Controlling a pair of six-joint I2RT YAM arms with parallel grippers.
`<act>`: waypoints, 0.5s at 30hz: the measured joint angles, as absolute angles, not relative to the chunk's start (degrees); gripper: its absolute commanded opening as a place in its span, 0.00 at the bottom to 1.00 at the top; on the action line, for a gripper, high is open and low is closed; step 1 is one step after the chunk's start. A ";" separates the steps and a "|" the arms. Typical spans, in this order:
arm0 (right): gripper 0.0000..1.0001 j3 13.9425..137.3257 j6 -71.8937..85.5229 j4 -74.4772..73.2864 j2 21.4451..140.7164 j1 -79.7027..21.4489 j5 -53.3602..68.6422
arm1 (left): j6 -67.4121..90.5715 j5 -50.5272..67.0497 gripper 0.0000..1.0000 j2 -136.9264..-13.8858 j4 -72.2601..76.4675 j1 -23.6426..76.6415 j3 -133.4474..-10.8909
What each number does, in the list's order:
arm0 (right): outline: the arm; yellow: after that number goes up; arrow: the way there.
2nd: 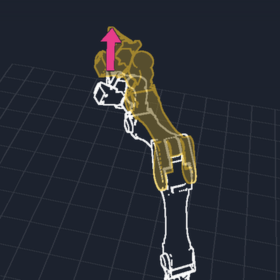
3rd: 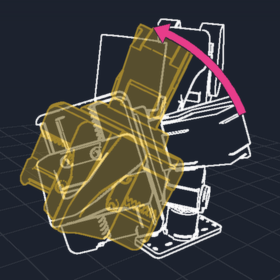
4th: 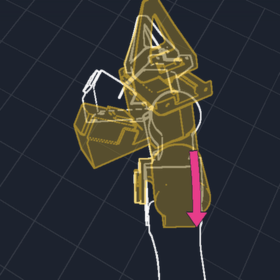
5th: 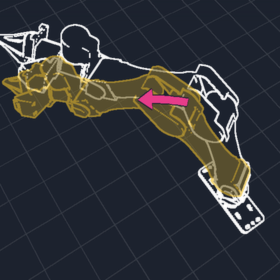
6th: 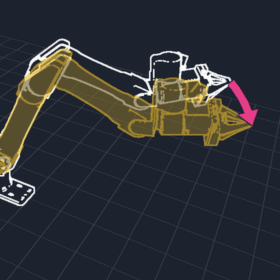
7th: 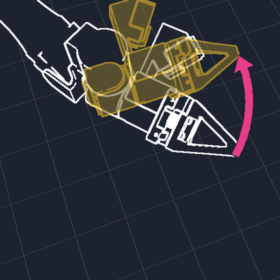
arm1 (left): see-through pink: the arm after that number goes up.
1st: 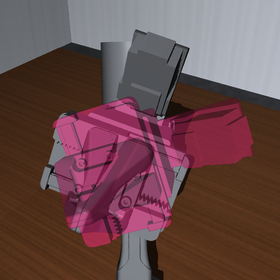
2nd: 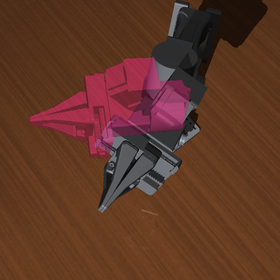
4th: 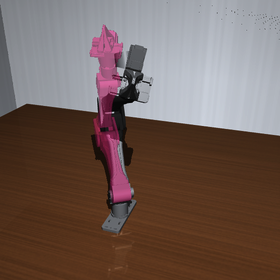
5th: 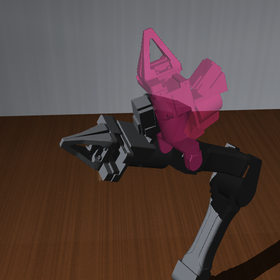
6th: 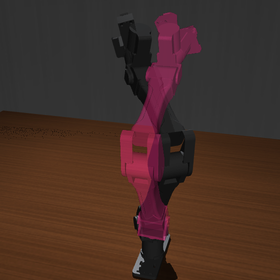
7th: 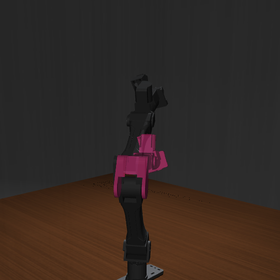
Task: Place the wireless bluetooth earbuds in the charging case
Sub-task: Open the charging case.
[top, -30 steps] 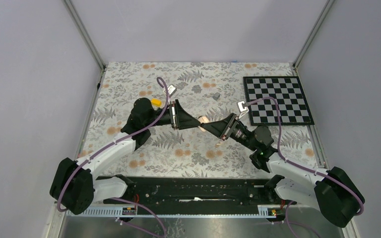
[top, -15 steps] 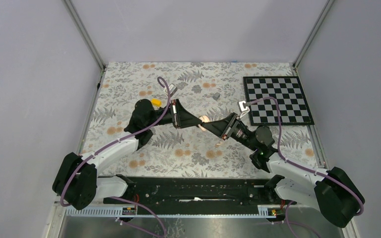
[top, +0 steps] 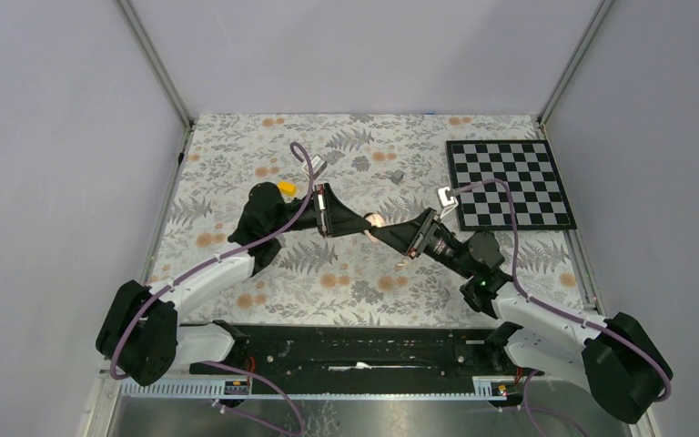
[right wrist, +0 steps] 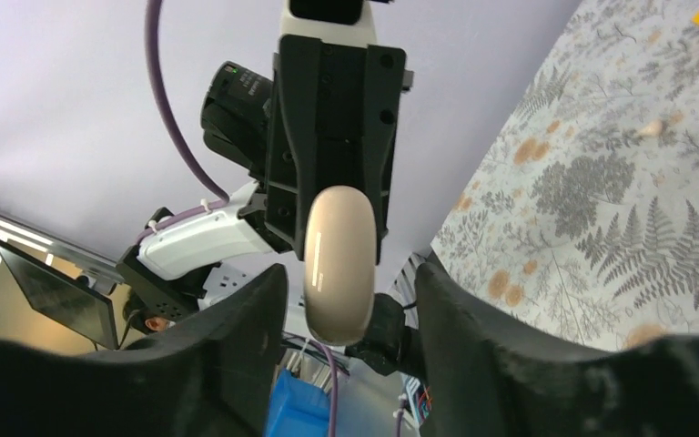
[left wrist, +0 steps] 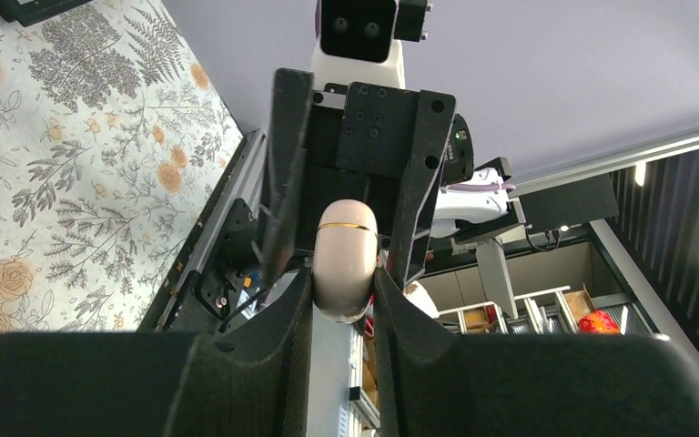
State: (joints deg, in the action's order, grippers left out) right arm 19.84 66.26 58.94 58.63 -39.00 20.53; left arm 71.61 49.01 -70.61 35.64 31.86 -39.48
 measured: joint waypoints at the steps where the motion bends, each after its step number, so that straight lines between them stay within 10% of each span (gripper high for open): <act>1: 0.73 19.81 65.95 57.87 58.19 -38.98 20.47 | 71.57 48.99 0.00 -70.61 35.55 31.92 -39.48; 15: 0.94 20.29 58.52 34.04 43.44 -38.65 15.40 | 68.40 51.07 0.00 -70.65 31.92 31.92 -39.83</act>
State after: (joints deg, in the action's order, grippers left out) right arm 20.29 58.52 34.04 43.44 -38.65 15.40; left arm 68.40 51.07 -70.65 31.92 31.92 -39.83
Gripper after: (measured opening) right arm 0.929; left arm 0.270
